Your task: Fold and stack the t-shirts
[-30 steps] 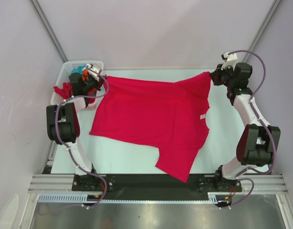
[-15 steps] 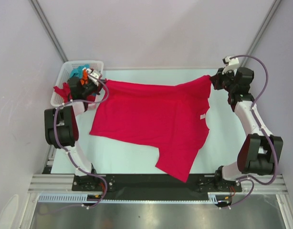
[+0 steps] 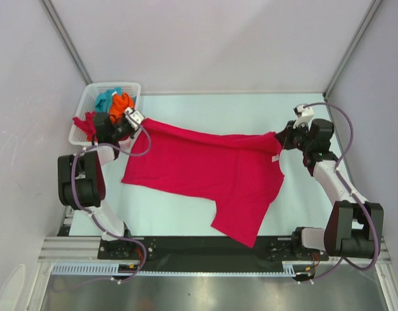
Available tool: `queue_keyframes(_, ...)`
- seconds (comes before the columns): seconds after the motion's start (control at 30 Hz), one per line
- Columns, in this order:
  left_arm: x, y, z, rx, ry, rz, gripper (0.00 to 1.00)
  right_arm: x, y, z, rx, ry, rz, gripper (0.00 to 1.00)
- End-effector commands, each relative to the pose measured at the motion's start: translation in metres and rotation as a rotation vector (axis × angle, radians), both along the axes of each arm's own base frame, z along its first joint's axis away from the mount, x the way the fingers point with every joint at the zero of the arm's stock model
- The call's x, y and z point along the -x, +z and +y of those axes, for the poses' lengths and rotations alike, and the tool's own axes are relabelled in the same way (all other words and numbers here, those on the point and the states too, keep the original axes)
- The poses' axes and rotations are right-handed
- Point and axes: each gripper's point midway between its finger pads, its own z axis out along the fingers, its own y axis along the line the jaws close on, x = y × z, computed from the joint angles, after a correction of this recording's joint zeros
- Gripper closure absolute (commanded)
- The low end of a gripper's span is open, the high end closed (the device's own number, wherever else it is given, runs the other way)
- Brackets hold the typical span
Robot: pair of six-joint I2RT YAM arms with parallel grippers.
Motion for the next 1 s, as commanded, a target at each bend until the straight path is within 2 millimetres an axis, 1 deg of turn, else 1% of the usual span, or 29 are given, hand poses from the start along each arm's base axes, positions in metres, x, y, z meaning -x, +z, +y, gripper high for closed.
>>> queue_keyframes(0.0,0.013,0.032,0.004,-0.097,-0.069,-0.146,1.00,0.008,0.025,0.003,-0.017,-0.017,-0.083,1.00)
queue_keyframes(0.03,0.015,0.035,0.002,-0.099,-0.081,-0.155,1.00,0.008,0.025,0.001,-0.015,-0.027,-0.082,1.00)
queue_keyframes(0.07,0.017,0.032,0.002,-0.100,-0.095,-0.139,1.00,0.009,0.025,0.001,-0.014,-0.029,-0.084,1.00)
queue_keyframes(0.17,0.018,0.032,0.002,-0.127,-0.102,-0.158,1.00,0.010,0.029,0.002,-0.019,-0.024,-0.074,1.00)
queue_keyframes(0.23,0.020,0.025,0.004,-0.141,-0.090,-0.156,1.00,0.013,0.031,0.002,-0.016,-0.024,-0.073,1.00)
queue_keyframes(0.33,0.022,0.026,0.006,-0.140,-0.089,-0.159,1.00,0.016,0.031,0.000,-0.014,-0.038,-0.070,1.00)
queue_keyframes(0.37,0.024,0.026,0.006,-0.136,-0.094,-0.152,0.83,0.017,0.033,0.000,-0.015,-0.039,-0.071,1.00)
queue_keyframes(0.4,0.025,0.028,0.009,-0.127,-0.087,-0.150,0.69,0.018,0.034,0.001,-0.022,-0.041,-0.067,0.78)
queue_keyframes(0.43,0.027,0.036,0.009,-0.117,-0.093,-0.164,0.03,0.020,0.040,0.005,-0.031,-0.019,-0.066,0.64)
queue_keyframes(0.47,0.027,0.042,0.010,-0.100,-0.086,-0.166,0.00,0.022,0.044,0.007,-0.037,-0.008,-0.068,0.49)
queue_keyframes(0.5,0.028,0.049,0.016,-0.093,-0.073,-0.171,0.00,0.024,0.051,0.011,-0.047,0.011,-0.080,0.22)
queue_keyframes(0.53,0.031,0.062,0.017,-0.086,-0.069,-0.192,0.00,0.031,0.047,0.013,-0.053,0.019,-0.036,0.11)
queue_keyframes(0.57,0.031,0.076,0.019,-0.044,-0.051,-0.198,0.00,0.034,0.060,0.016,-0.054,0.025,-0.059,0.01)
queue_keyframes(0.6,0.032,0.089,0.023,-0.016,-0.038,-0.208,0.00,0.038,0.065,0.018,-0.059,0.031,-0.062,0.00)
queue_keyframes(0.63,0.035,0.108,0.023,0.007,-0.032,-0.232,0.00,0.041,0.069,0.020,-0.075,0.028,-0.055,0.00)
queue_keyframes(0.67,0.033,0.130,0.024,0.095,0.003,-0.225,0.00,0.043,0.081,0.021,-0.092,0.022,-0.075,0.00)
queue_keyframes(0.7,0.032,0.146,0.024,0.161,0.034,-0.219,0.00,0.046,0.087,0.024,-0.118,0.029,-0.077,0.00)
queue_keyframes(0.73,0.029,0.163,0.024,0.239,0.062,-0.210,0.00,0.049,0.091,0.032,-0.172,0.030,-0.060,0.00)
queue_keyframes(0.77,0.021,0.189,0.028,0.433,0.125,-0.130,0.00,0.048,0.093,0.033,-0.200,-0.005,-0.050,0.00)
queue_keyframes(0.8,0.017,0.192,0.025,0.503,0.114,-0.064,0.00,0.044,0.089,0.023,-0.213,-0.100,-0.026,0.00)
queue_keyframes(0.83,0.018,0.195,0.015,0.535,0.064,-0.004,0.00,0.044,0.087,0.031,-0.245,-0.122,0.008,0.00)
queue_keyframes(0.87,0.020,0.211,-0.004,0.583,-0.002,0.045,0.00,0.045,0.083,0.040,-0.259,-0.143,0.041,0.00)
queue_keyframes(0.9,0.017,0.216,-0.011,0.612,0.014,0.067,0.00,0.038,0.066,0.028,-0.241,-0.274,0.089,0.00)
queue_keyframes(0.93,0.014,0.211,-0.020,0.645,0.058,0.120,0.00,0.036,0.056,0.028,-0.278,-0.339,0.138,0.00)
queue_keyframes(0.97,0.010,0.213,-0.046,0.635,0.087,0.117,0.00,0.037,0.046,0.034,-0.284,-0.367,0.173,0.00)
